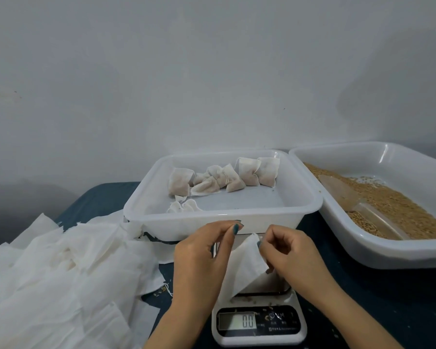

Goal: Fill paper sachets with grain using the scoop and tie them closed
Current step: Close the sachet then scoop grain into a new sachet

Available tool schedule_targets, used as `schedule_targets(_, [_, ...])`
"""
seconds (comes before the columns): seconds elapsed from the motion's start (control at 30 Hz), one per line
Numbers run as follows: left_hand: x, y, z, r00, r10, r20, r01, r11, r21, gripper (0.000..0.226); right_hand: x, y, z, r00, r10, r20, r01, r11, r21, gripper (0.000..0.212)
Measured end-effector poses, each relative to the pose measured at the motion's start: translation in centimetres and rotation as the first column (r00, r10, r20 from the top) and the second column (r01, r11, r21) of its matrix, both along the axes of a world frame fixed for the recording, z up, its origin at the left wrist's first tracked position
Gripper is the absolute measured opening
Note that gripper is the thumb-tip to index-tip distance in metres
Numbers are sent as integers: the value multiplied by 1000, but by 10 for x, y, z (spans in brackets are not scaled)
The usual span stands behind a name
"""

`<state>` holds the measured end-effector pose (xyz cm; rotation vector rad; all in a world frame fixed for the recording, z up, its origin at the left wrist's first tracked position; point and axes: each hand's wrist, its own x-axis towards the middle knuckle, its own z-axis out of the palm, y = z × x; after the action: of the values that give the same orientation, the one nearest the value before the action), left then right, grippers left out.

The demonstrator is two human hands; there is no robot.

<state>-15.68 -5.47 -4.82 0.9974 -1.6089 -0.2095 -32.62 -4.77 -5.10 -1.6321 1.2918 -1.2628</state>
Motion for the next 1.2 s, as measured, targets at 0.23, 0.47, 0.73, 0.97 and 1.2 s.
schedule_targets(0.23, [8,7,8,895,-356,267,274,914,300,94,-2,1,10,991,71,116,-58,992,-111,14])
schedule_targets(0.47, [6,4,0,868,-231,440,134,961,241,66,1,3,11,999,29,18,-26,988,-154,14])
schedule_targets(0.73, [12,3,6,740,-125,661,42,989,139,45,-3,4,10,996,27,-83,-42,982,-185,23])
schedule_targets(0.97, [14,3,9,736,-141,662,35,985,172,45,-4,5,8,965,12,-262,-100,940,-326,15])
schedule_targets(1.2, [15,3,9,820,-330,467,194,929,316,45,-2,7,5,910,-129,-394,-163,761,-627,35])
